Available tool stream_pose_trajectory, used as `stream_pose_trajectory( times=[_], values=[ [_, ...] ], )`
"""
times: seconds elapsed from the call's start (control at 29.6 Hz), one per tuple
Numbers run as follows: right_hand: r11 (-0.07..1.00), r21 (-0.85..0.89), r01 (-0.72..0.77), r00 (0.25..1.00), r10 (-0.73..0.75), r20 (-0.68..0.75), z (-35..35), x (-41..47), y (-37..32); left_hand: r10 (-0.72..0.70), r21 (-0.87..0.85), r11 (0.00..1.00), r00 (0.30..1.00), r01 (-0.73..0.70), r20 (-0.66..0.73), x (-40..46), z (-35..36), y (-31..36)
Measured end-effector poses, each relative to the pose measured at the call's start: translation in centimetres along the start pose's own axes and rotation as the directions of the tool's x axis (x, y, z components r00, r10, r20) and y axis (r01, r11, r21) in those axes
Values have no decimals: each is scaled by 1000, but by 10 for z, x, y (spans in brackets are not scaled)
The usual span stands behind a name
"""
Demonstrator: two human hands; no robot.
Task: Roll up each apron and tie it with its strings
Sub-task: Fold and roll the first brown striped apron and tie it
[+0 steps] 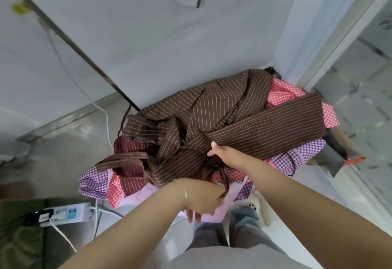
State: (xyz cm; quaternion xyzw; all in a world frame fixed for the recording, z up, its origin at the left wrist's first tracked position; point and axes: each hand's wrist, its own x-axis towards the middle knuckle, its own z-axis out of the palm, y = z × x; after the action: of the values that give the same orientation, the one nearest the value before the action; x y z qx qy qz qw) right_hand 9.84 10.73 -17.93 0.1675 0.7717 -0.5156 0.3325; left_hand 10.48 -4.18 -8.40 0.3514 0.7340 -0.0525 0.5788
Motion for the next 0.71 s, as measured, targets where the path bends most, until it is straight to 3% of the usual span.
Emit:
stream_pose_trajectory(
  times=[0.07,0.14,0.17,0.2,0.24,0.27,0.3,0.34,0.37,0.47,0.51,0.61,0.71],
  values=[
    [1000,1,18,1000,-18,22,-3,-2,-7,150,61,986,985,-155,83,4,18,17],
    [998,-58,18,997,-13,73,-6,-6,-8,141,166,969,962,-183,235,12,22,22],
    [993,-109,38,995,-28,93,-6,-6,-6,102,211,966,973,-146,206,13,16,20],
    [981,-181,71,993,-52,108,-5,-6,-2,102,234,966,993,-113,58,14,9,11],
    [959,-271,88,993,-64,96,-1,-7,3,143,235,968,968,-93,-208,16,0,-3],
    [921,-379,83,996,-65,60,4,-6,10,124,138,989,846,-61,-518,17,-8,-20],
    [876,-479,57,998,-64,2,10,-5,18,44,21,999,646,-43,-762,15,-14,-37],
    [838,-545,18,996,-61,-61,14,-5,21,-53,-58,998,478,5,-877,17,-19,-54],
    [821,-571,-31,990,-54,-131,21,-8,23,-120,-97,993,450,73,-885,18,-24,-70],
    [828,-558,-55,936,-152,-318,34,-13,13,-314,-250,948,710,197,-631,27,-33,-102],
    [843,-537,-2,895,-238,-377,39,-14,8,-320,-275,942,756,191,-571,30,-33,-109],
    [804,-551,225,779,-488,-395,47,-12,-8,-174,-188,980,768,72,-616,32,-28,-113],
    [759,-602,248,825,-491,-280,44,-4,-28,35,30,999,706,-20,-707,30,-18,-107]
  ],
)
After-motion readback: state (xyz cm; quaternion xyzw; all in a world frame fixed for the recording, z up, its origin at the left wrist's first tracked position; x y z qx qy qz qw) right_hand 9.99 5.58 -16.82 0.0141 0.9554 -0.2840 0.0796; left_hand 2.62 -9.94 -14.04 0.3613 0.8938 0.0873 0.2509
